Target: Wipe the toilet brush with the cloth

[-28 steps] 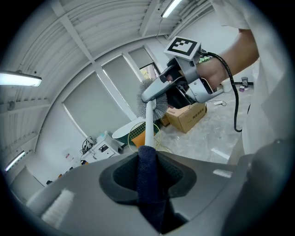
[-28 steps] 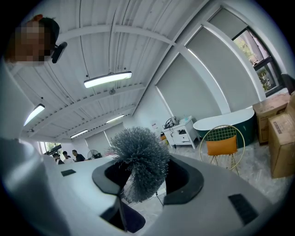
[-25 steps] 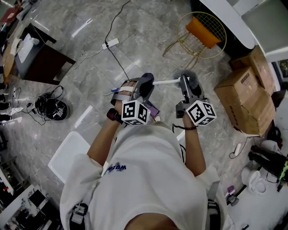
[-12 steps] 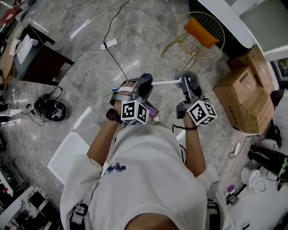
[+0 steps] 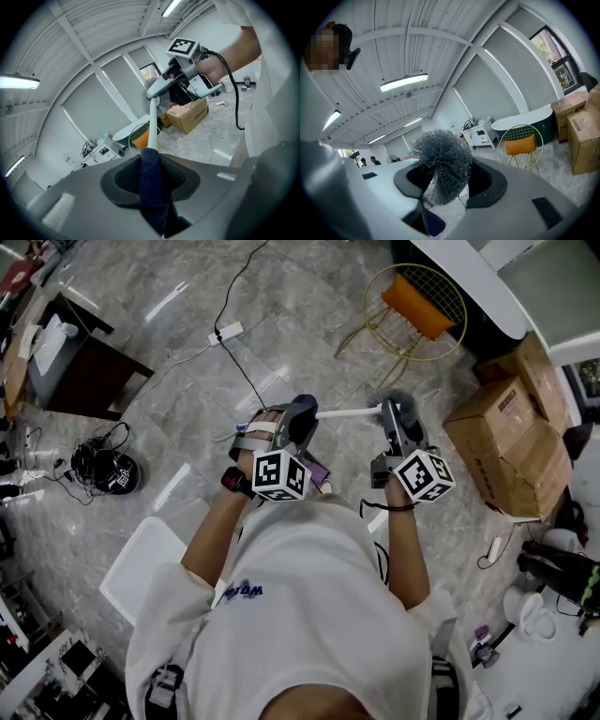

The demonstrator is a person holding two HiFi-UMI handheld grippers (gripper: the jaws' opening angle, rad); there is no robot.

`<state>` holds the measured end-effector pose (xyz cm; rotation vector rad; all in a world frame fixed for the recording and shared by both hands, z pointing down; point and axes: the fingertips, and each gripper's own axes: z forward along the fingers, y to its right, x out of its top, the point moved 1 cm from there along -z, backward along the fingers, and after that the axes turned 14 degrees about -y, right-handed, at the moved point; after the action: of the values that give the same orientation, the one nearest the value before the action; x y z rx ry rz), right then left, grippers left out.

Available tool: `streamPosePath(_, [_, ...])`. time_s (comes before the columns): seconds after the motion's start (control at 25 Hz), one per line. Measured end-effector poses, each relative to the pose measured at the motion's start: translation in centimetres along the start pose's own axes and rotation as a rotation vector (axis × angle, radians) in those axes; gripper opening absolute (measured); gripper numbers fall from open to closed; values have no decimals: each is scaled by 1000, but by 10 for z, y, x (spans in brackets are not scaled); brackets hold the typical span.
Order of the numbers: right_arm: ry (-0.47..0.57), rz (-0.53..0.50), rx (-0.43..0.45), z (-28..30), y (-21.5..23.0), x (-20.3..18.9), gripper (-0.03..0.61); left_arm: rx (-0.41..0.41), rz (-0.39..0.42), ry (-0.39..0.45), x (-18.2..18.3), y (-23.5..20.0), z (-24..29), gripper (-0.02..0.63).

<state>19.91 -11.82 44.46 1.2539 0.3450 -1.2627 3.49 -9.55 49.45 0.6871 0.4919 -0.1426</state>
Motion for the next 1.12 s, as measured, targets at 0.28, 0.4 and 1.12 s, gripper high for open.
streamPosePath(0.28, [-4,7,-1,0,3,0,207,-4,1,-3,-2,1,0,100])
streamPosePath(0.4, [-5,10,1,0,5,3,207,-4,0,1,-3,1,-2,100])
streamPosePath(1.12, [-14,-8,6,4,9,10,206,-34,-37,9,-9,4,-4,100])
